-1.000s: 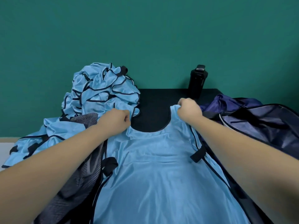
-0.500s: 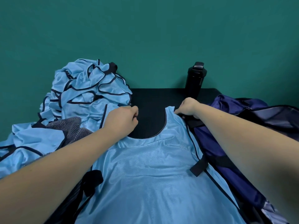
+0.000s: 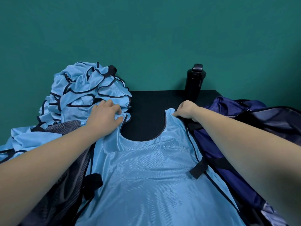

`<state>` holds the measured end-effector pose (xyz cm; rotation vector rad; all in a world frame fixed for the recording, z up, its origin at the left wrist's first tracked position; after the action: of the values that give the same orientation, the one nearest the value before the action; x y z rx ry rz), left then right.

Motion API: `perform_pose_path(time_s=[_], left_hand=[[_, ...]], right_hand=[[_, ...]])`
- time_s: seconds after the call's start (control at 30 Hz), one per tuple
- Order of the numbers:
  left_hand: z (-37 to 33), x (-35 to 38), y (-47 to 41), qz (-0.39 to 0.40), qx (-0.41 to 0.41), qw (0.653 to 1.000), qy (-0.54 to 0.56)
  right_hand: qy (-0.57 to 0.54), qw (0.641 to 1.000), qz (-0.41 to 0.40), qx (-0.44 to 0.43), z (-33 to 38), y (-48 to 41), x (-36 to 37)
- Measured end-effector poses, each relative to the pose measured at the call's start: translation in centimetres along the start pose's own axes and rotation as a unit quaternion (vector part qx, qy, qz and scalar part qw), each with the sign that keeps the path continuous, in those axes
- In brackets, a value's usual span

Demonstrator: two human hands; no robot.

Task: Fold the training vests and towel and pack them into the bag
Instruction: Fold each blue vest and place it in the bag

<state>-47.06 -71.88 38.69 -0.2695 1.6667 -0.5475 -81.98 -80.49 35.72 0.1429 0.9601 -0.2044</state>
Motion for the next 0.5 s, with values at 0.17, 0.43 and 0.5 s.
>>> perform_pose_path(time_s=[0.17, 0.43, 0.5], left_hand=[[1.3, -0.1, 0.4, 0.000, -0.028, 1.000, 0.014], [2.5, -0.8, 0.1, 0.011, -0.057, 0.997, 0.041], [3.0, -0.8, -0.2, 0.028, -0.071, 0.997, 0.026]], right_hand=[[-0.039, 0.999, -0.022, 0.000, 0.2, -0.4, 0.4], [-0.243, 0.965, -0.031, 0.096, -0.3, -1.0, -3.1], [-0.268, 0.957, -0.005, 0.111, -0.4, -0.9, -4.0]])
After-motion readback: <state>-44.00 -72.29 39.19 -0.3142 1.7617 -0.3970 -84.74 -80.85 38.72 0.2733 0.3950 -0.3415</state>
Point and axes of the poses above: each hand's wrist, its own y-axis away from the middle knuckle, its own x-axis out of the palm, z = x × y, the point moved 5 cm from there along -y, towards the middle knuckle, and after that the axes turned 14 degrees about -z, right-handed, at the moved point
